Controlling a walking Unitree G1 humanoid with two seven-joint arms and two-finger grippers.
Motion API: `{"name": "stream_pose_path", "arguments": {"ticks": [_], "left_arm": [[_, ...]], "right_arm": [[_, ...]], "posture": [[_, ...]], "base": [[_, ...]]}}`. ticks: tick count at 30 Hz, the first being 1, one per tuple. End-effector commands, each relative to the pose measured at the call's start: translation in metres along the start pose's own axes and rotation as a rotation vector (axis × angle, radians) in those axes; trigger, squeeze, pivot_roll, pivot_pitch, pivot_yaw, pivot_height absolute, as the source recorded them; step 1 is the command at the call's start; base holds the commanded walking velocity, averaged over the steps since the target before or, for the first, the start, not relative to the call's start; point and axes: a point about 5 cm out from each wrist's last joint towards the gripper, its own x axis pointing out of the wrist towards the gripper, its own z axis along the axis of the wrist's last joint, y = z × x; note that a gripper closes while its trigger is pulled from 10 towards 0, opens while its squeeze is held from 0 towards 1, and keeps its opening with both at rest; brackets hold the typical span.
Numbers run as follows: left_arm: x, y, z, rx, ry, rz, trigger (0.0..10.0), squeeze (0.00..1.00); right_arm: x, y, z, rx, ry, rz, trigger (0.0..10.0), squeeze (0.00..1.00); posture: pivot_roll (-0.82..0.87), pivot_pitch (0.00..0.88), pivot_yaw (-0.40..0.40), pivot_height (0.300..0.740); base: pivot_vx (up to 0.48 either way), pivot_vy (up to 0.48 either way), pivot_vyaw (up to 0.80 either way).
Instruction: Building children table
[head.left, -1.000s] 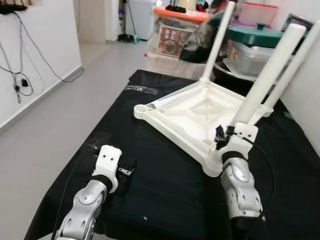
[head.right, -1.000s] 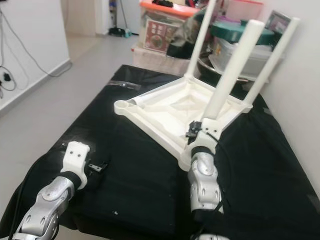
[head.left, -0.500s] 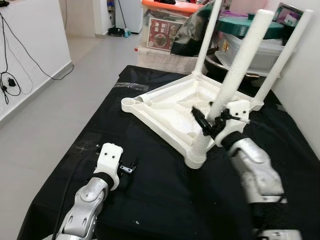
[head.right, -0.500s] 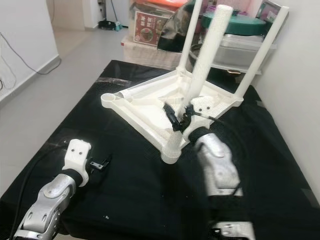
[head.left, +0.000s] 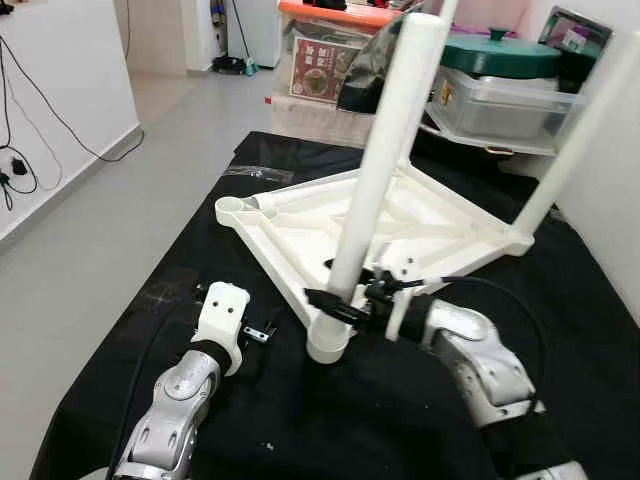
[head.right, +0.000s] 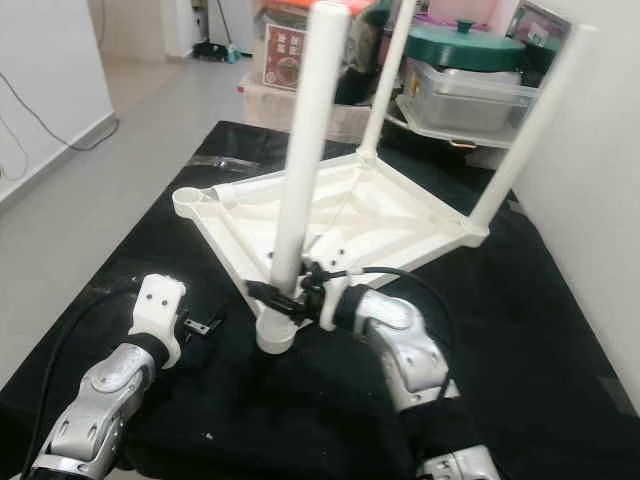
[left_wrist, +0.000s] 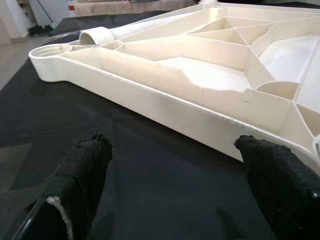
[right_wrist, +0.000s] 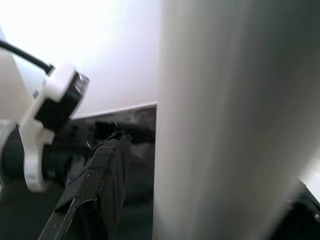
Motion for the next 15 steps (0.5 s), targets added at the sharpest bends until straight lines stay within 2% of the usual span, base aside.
{"name": "stream_pose_path", "arguments": {"ticks": [1,3,4,5,6,7,8,10,12,14,15], "left_arm": [[0.000,-0.003,-0.004,0.004,0.015,-0.008,10.0,0.00],[0.000,-0.003,-0.004,0.004,0.014,-0.006,10.0,0.00],[-0.001,-0.002,-0.005,0.004,0.015,-0.004,10.0,0.00],[-0.001,-0.002,-0.005,0.004,0.015,-0.004,10.0,0.00],[-0.001,-0.002,-0.005,0.004,0.016,-0.004,10.0,0.00],[-0.001,-0.002,-0.005,0.003,0.016,-0.005,10.0,0.00],[-0.002,-0.003,-0.006,0.003,0.017,-0.006,10.0,0.00],[-0.002,-0.003,-0.006,0.003,0.017,-0.006,10.0,0.00],[-0.002,-0.003,-0.006,0.004,0.018,-0.006,10.0,0.00],[-0.003,-0.001,-0.006,0.004,0.019,-0.003,10.0,0.00],[-0.003,-0.001,-0.006,0.004,0.019,-0.003,10.0,0.00]], "right_arm": [[0.007,0.002,0.000,0.013,-0.025,-0.002,10.0,0.00],[0.009,0.002,0.001,0.018,-0.042,-0.020,10.0,0.00],[0.008,-0.005,0.002,0.033,-0.072,-0.088,0.0,0.00],[0.008,-0.005,0.002,0.033,-0.072,-0.088,0.0,0.00],[0.006,-0.011,0.002,0.050,-0.092,-0.153,0.0,0.00],[-0.001,-0.026,-0.004,0.041,-0.044,-0.329,0.0,0.00],[-0.007,-0.036,-0.009,0.028,-0.006,-0.450,0.0,0.00],[-0.007,-0.036,-0.009,0.028,-0.006,-0.450,0.0,0.00],[-0.039,-0.062,-0.027,0.050,0.096,-0.851,0.0,0.00],[-0.070,-0.069,-0.036,0.070,0.128,-1.118,0.0,0.00],[-0.070,-0.069,-0.036,0.070,0.128,-1.118,0.0,0.00]], "posture": [[0.10,0.000,-0.138,0.740],[0.10,0.000,-0.138,0.740],[0.09,0.000,-0.137,0.740],[0.09,0.000,-0.137,0.740],[0.09,0.000,-0.137,0.740],[0.08,0.000,-0.137,0.740],[0.08,0.000,-0.137,0.740],[0.08,0.000,-0.137,0.740],[0.08,0.000,-0.136,0.740],[0.07,0.000,-0.129,0.740],[0.07,0.000,-0.129,0.740]], "base": [[0.000,0.000,0.00],[0.000,0.000,0.00],[0.000,0.000,0.00],[0.000,0.000,0.00],[0.000,0.000,0.00],[0.000,0.000,0.00],[0.000,0.000,0.00],[0.000,0.000,0.00],[0.000,0.000,0.00],[0.000,0.000,0.00],[0.000,0.000,0.00]]}}
